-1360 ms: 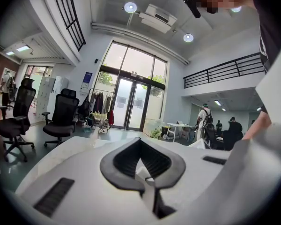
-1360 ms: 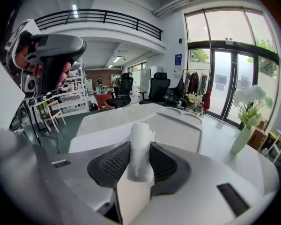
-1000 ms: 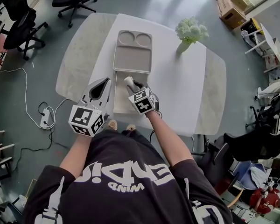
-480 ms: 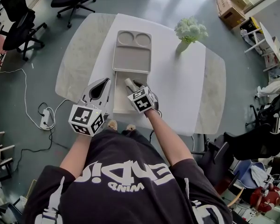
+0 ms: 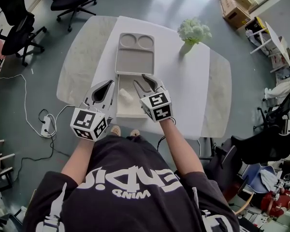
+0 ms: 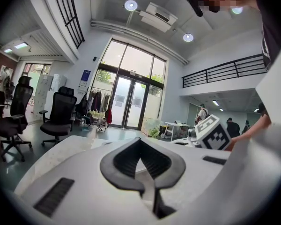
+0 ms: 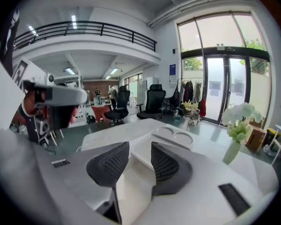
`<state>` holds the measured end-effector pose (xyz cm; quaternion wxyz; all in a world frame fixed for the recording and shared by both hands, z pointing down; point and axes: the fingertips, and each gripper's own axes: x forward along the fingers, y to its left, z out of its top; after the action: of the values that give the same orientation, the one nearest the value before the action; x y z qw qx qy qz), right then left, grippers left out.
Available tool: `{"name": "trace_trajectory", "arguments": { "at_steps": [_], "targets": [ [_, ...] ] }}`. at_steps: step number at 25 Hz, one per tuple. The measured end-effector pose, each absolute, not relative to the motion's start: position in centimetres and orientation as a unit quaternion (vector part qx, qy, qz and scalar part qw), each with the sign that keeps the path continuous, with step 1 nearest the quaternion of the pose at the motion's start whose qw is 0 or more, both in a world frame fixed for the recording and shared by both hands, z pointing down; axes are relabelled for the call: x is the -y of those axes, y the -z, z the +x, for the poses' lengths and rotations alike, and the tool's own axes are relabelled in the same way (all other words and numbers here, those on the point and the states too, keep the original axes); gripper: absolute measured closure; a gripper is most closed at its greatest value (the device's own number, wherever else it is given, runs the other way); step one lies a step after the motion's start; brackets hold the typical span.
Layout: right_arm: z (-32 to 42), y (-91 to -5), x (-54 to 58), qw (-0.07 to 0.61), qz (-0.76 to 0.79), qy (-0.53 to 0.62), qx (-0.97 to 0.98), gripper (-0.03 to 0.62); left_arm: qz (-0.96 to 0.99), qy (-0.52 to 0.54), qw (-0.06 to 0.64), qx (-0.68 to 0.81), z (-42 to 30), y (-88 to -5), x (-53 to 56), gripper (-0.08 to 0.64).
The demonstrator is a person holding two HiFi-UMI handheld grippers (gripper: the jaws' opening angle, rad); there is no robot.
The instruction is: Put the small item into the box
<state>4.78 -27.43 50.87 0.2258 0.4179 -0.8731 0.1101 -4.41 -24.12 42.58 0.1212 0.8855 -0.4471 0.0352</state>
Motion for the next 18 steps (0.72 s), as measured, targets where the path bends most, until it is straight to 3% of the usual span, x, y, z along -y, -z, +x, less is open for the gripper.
{"name": "trace_trajectory", "arguments": {
  "at_steps": [9, 18],
  "targets": [
    [9.4, -41.0, 24.2, 0.101, 0.481, -0.079, 0.867, 0.432, 0.892, -0.025, 0.105, 0.438, -4.2, -40.6, 23.4, 0.552],
    [12.9, -40.4, 19.8, 0.038, 0.546, -0.068, 0.834, 0.498, 0.899, -0.021, 0.094, 0.428, -4.2, -40.2, 22.0, 0.552]
  ]
}}
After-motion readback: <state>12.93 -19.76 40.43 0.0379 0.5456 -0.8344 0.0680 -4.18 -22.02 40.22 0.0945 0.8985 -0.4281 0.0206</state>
